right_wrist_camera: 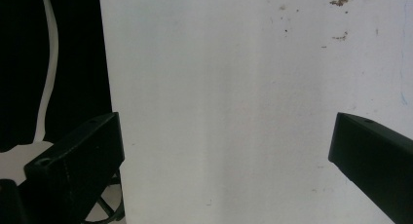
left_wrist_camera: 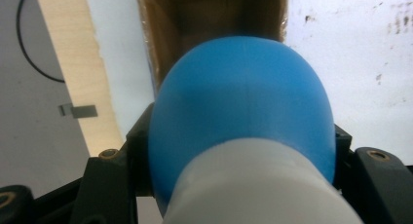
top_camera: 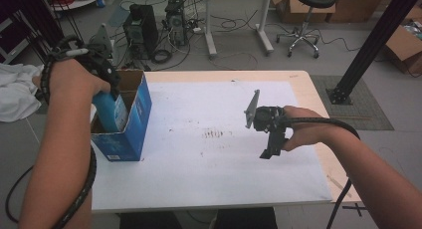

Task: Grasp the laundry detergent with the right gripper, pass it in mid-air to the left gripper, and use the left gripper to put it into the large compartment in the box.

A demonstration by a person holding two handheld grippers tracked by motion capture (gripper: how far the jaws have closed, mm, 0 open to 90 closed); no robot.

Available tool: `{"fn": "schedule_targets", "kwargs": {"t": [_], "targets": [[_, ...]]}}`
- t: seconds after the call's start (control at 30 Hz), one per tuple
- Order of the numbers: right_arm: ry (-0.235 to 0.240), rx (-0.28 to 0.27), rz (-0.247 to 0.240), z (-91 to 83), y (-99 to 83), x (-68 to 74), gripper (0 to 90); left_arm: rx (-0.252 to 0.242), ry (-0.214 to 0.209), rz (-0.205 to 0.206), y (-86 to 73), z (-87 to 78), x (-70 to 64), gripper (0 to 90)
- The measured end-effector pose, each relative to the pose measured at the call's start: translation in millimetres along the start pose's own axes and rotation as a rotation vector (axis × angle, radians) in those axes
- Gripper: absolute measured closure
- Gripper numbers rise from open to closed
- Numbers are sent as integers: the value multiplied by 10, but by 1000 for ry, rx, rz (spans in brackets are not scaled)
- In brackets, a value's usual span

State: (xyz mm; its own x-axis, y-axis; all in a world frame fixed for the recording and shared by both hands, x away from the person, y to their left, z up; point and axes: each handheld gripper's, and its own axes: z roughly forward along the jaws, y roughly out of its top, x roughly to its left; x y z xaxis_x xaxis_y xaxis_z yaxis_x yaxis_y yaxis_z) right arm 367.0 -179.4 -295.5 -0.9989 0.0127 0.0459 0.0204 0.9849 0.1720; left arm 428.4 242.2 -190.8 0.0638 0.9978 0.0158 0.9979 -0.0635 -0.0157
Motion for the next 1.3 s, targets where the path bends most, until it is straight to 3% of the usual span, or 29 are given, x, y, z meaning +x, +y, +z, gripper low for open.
{"fn": "schedule_targets", "kwargs": {"t": [0.2,0.43,0.7,1.17,1.3], "targets": [[2,-10,8,12,-23,10,0,6,-15,-7,35,274,14,388],[-5,-12,12,37,-44,9,0,11,-4,-2,85,593,49,387],[-10,-13,25,30,-73,7,0,15,13,-6,96,727,97,388],[-8,-23,28,40,-74,4,0,40,-6,9,115,994,58,388],[-6,-20,32,44,-92,-7,0,24,-13,16,101,997,75,388]]}}
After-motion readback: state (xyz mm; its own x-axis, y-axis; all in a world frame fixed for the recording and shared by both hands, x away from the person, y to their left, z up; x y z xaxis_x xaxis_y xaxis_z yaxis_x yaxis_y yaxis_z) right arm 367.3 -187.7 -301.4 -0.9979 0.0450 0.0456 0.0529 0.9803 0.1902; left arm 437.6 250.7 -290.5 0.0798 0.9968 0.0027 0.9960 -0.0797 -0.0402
